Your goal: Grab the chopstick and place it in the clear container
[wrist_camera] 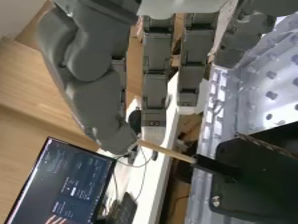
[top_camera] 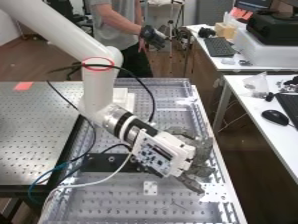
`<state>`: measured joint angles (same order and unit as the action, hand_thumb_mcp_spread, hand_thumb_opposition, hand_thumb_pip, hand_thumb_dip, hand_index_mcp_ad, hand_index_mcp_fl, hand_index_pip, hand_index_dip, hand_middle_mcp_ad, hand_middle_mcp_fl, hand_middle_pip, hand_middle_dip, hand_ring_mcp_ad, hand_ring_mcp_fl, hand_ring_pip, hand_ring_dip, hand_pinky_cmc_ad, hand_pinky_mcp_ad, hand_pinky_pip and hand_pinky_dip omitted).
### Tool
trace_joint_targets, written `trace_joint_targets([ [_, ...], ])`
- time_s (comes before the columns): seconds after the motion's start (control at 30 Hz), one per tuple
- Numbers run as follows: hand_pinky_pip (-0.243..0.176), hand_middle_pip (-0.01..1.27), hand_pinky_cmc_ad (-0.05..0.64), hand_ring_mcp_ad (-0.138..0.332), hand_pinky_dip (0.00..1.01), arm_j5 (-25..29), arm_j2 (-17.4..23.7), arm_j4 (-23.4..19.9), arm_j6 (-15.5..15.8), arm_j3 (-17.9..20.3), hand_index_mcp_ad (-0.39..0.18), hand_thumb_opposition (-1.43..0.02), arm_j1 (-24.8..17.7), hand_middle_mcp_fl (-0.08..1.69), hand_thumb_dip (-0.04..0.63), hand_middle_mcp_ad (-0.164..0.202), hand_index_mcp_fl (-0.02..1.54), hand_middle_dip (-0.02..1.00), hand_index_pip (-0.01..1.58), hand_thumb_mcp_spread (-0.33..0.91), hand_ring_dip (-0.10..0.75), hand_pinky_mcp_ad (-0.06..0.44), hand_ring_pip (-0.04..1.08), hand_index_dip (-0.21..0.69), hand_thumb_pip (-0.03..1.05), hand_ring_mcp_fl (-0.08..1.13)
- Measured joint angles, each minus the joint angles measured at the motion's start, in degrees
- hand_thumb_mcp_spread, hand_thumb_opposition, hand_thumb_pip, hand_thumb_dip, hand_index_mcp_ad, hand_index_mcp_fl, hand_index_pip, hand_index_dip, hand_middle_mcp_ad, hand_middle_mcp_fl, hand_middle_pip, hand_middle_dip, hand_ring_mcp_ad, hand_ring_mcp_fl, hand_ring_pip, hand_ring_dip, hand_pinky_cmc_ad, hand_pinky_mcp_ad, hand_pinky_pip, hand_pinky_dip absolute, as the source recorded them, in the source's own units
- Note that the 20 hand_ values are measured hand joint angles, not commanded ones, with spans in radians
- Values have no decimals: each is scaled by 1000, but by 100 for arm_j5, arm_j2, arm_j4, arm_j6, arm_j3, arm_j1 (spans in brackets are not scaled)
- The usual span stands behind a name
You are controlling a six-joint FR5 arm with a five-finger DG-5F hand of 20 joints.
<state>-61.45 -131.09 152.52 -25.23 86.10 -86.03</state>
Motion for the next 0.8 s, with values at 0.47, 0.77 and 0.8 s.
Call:
trace_joint_targets([
  [0.47, -49, 471, 300, 66, 180, 6, -38, -10, 19, -85, -253, -887, 2, 749, 307, -24, 483, 709, 983, 564, 494, 202, 98, 86, 623, 503],
  [0.77, -47, 471, 298, 70, 180, -14, -16, -8, 7, -93, -253, -887, -13, 733, 305, -28, 469, 709, 970, 564, 494, 202, 101, 86, 628, 490],
  [0.8, -47, 471, 298, 70, 180, -9, -12, -8, 7, -88, -253, -887, -14, 719, 305, -28, 469, 709, 970, 564, 494, 202, 98, 86, 628, 490],
])
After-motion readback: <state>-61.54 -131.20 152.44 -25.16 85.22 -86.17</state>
